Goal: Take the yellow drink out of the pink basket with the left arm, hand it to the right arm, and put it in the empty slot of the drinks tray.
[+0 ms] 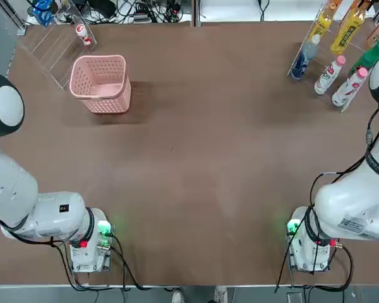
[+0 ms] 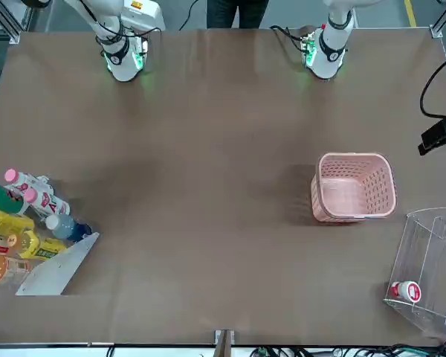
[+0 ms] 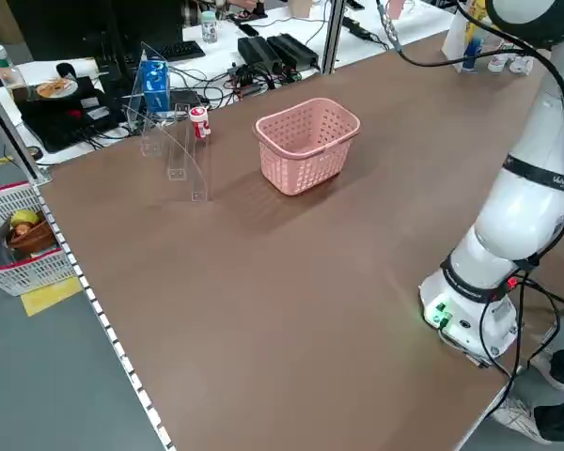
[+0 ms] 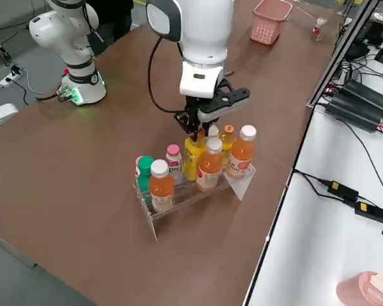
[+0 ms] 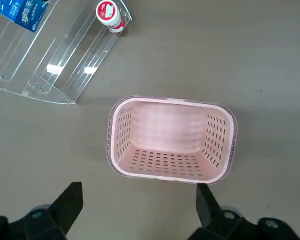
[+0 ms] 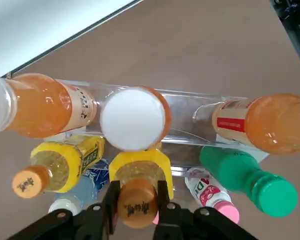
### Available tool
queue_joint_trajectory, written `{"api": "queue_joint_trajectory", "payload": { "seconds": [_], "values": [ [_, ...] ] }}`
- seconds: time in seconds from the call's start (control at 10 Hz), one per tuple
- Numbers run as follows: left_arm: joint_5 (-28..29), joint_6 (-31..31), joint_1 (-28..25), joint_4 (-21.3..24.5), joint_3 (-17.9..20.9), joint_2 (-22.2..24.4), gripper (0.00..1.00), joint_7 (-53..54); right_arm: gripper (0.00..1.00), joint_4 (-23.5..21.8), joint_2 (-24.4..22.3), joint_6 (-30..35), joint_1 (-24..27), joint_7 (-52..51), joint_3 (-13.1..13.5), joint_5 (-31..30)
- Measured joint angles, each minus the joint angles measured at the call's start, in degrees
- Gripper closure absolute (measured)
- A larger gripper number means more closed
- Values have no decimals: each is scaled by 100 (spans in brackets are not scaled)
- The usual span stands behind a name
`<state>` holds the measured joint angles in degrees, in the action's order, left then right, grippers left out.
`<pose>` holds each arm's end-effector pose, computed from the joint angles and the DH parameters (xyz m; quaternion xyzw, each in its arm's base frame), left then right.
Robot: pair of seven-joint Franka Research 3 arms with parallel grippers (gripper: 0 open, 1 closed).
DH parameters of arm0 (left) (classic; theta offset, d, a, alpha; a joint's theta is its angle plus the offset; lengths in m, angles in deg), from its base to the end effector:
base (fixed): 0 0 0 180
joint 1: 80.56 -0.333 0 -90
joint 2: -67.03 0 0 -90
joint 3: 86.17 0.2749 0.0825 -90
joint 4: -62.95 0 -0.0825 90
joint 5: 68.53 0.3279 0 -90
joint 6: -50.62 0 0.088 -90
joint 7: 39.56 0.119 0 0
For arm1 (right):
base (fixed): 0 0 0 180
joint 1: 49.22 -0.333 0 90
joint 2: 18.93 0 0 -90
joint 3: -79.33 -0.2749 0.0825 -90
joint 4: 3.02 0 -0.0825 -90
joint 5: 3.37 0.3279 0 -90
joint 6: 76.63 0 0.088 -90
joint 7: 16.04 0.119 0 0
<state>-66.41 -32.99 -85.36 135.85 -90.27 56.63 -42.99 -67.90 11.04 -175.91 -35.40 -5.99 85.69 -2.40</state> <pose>0.5352 0.0152 0.5904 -0.9992 -0.0387 -0.0032 0.0119 0.6062 -0.2026 0.4740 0.9664 -0.2533 0.0383 0.0224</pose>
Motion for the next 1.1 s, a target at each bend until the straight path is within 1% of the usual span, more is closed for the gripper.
{"api": "queue_joint_trajectory", "payload": {
  "seconds": [0.4, 0.9, 1.1],
  "values": [
    [0, 0, 0, 1, 1, -4, 0, 0, 66, -68, 217, -76, 18, 4, 6, 79],
    [0, 0, 0, 1, 1, -4, 0, 0, 66, -104, 226, -84, 30, 4, 11, 121],
    [0, 0, 0, 1, 1, -5, 0, 0, 66, -215, 228, -203, 30, 4, 11, 122]
  ]
}}
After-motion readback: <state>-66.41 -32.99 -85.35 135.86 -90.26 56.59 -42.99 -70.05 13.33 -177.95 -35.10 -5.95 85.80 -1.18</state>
